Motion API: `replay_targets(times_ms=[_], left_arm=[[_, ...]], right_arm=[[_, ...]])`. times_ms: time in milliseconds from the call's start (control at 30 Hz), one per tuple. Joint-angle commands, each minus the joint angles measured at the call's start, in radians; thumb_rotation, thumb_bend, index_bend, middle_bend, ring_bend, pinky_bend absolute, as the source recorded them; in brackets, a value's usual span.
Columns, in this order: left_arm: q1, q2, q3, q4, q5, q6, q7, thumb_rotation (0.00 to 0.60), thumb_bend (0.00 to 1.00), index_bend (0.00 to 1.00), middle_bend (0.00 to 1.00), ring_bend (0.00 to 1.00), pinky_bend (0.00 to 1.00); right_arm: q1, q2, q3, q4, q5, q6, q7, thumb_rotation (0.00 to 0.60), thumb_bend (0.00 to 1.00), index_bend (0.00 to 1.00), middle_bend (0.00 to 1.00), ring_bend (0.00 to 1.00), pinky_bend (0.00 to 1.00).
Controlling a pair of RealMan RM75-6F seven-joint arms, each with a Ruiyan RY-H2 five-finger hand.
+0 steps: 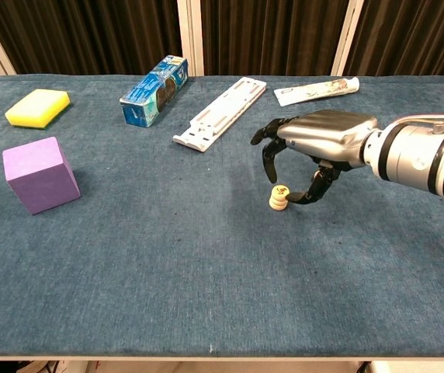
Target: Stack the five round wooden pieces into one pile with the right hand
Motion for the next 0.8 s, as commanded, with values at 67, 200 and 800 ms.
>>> replay_targets(times_ms=[67, 200, 800], left_arm=[[-0.002, -0.001, -0.001, 0.002, 0.000, -0.002, -0.002, 0.600, 0.03, 0.09, 0.11, 0.07, 0.02], [-0.005, -0.002, -0.001, 0.003, 0.002, -0.005, -0.003, 0.600, 0.03, 0.09, 0.11, 0.07, 0.02], [-0.010, 0.003, -0.001, -0.013, 0.001, -0.011, 0.012, 0.600, 0.03, 0.09, 0.11, 0.07, 0.02]], right_arm=[[-0.022, 0.031, 0.009, -0.011, -0.003, 0.041, 0.017, 0.600, 0.46, 0.48, 0.15, 0.05, 0.14], [-0.041, 0.064, -0.004, -0.004, 0.033, 0.038, -0.005, 0.600, 0.46, 0.48, 0.15, 0.05, 0.14], [-0.035, -0.001, -0.007, 0.153, 0.094, -0.012, -0.011, 0.600, 0.44, 0.48, 0.15, 0.05, 0.14]])
